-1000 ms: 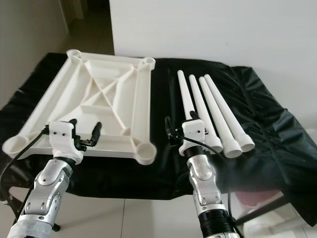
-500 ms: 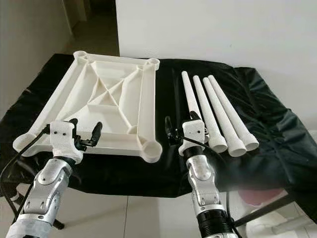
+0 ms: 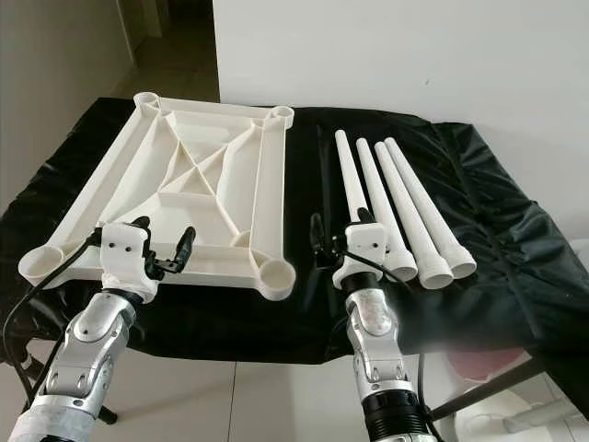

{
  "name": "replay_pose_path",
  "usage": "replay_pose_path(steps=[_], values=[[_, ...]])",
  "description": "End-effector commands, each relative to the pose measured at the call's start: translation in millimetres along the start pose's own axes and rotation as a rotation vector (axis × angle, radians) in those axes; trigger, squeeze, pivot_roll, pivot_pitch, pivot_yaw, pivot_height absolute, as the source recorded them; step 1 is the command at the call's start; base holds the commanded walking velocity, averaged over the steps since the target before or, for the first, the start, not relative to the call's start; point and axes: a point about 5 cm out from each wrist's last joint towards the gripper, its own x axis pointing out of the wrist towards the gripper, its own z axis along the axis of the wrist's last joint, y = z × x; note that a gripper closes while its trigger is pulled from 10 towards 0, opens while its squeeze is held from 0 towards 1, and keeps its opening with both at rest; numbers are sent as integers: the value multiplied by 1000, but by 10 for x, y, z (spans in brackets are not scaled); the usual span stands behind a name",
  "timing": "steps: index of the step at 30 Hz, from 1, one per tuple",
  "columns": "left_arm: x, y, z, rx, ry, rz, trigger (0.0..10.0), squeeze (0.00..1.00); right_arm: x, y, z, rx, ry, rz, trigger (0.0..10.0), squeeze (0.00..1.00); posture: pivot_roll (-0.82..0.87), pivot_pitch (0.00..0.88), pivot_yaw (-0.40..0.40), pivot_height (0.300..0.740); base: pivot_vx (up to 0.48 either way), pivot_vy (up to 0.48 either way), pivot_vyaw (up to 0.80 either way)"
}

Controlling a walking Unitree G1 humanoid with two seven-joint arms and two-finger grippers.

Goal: Building children table

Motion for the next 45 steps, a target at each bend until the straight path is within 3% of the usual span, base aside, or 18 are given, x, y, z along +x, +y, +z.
replay_pose_path(steps=[1,7,14,18,20,23,25,30,31,32,33,35,36,38,39,45], values=[[2,-72,49,36,-26,-59,10000,0,-9,-84,-59,41,39,-54,10000,0,39,26,-3,740,0,0,0],[24,-223,30,24,-20,-116,10000,0,-24,-71,-36,-25,21,-21,10000,0,25,21,9,740,0,0,0],[58,-192,62,35,-39,-106,10000,0,-16,-14,-9,-48,9,12,10000,0,22,32,6,740,0,0,0],[95,-180,66,-23,-28,-114,10000,0,0,8,-27,-33,37,37,10000,0,18,42,0,740,0,0,0],[121,-223,78,-84,-9,-149,10000,0,40,-24,-64,-35,82,23,10000,0,16,47,-6,740,0,0,0],[142,-307,115,-74,12,-190,10000,0,120,-85,-107,-35,143,-8,10000,0,14,51,-4,740,0,0,0],[138,-438,177,-88,19,-287,10000,0,217,-132,-133,-61,186,-17,10000,0,11,59,-3,740,0,0,0],[129,-563,260,-106,26,-412,10000,0,379,-203,-135,-47,226,-65,10000,0,16,71,-4,740,0,0,0],[132,-563,270,-94,27,-415,10000,0,396,-212,-148,-38,242,-69,10000,267,16,71,-4,740,0,0,0],[132,-563,270,-94,27,-415,10000,0,396,-212,-148,-38,242,-69,10000,267,16,71,-4,740,0,0,0],[133,-563,281,-90,28,-421,10000,0,408,-225,-155,-27,252,-77,10000,812,22,76,-6,740,0,0,0],[134,-561,288,-89,31,-424,10000,0,414,-234,-160,-19,260,-83,10000,812,22,76,-6,740,0,0,0],[128,-553,304,-90,33,-427,10000,0,416,-248,-166,-32,270,-93,10000,1000,24,78,-7,740,0,0,0],[121,-547,317,-93,38,-429,10000,0,408,-246,-191,-28,292,-86,10000,1000,28,80,-10,740,0,0,0],[115,-543,323,-93,43,-426,10000,0,392,-243,-218,-37,311,-78,10000,0,28,80,-10,740,0,0,0],[85,-561,328,-100,67,-432,10000,0,298,-264,-387,-48,413,-66,10000,0,34,74,-16,740,0,0,0]])
